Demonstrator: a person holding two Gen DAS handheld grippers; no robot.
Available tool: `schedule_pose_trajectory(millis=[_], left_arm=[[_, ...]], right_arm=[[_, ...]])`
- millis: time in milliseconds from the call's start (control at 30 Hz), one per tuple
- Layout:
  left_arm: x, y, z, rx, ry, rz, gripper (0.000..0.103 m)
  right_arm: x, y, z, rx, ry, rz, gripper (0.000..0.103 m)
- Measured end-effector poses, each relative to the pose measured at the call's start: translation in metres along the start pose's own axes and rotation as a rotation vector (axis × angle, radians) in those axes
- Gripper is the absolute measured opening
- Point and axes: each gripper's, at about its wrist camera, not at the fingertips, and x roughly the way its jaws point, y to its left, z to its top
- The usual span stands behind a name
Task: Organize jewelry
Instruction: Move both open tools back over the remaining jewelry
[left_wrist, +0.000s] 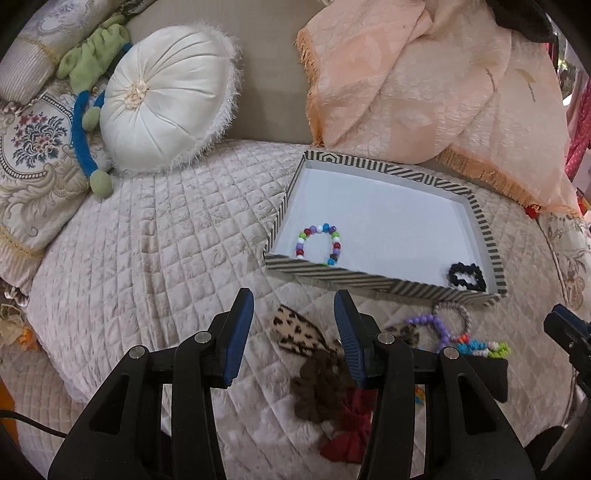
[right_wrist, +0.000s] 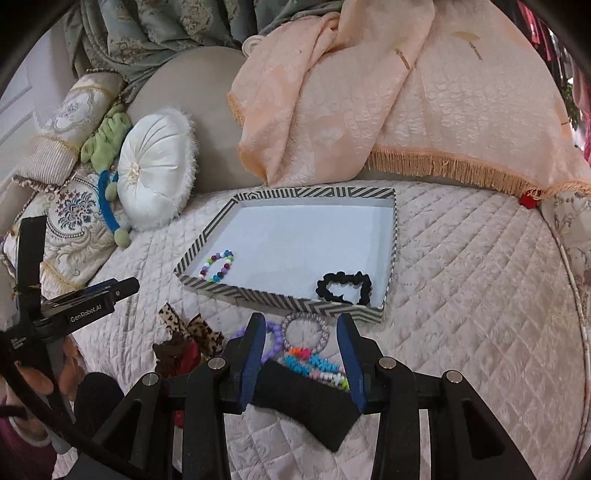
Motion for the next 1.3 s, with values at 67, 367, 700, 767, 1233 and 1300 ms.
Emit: schedule_pose_trajectory(millis=[67, 367, 700, 767, 1233, 1300], left_arm=[[-0.006, -0.001, -0.005, 0.001, -0.007, -0.002, 0.045], [-0.024, -0.002, -0.017, 0.000, -0.015, -0.019, 0.045], [-0.035, -0.003, -0.026, 0.010, -0.010, -0.031, 0.045], [-0.036, 0.000, -0.027, 0.002, 0.004, -0.043, 0.045], [-0.001, 0.003, -0.076, -0.039, 0.263, -0.228, 0.053], [0.008, -0.001, -0.085, -0.052, 0.289, -0.218, 0.053]], right_arm=[[-0.005, 0.003, -0.005, -0.005, -0.002, 0.000, 0.038], [-0.018, 0.006, -0.024, -0.015, 0.022, 0.001, 0.039], [-0.026, 0.005, -0.037, -0.022, 0.038, 0.002, 0.041], [-0.027, 0.005, -0.040, -0.029, 0.044, 0.004, 0.042], [0.001, -0.008, -0.071, -0.037, 0.161, 0.027, 0.051], [0.005, -0.010, -0.072, -0.044, 0.172, 0.035, 0.052]])
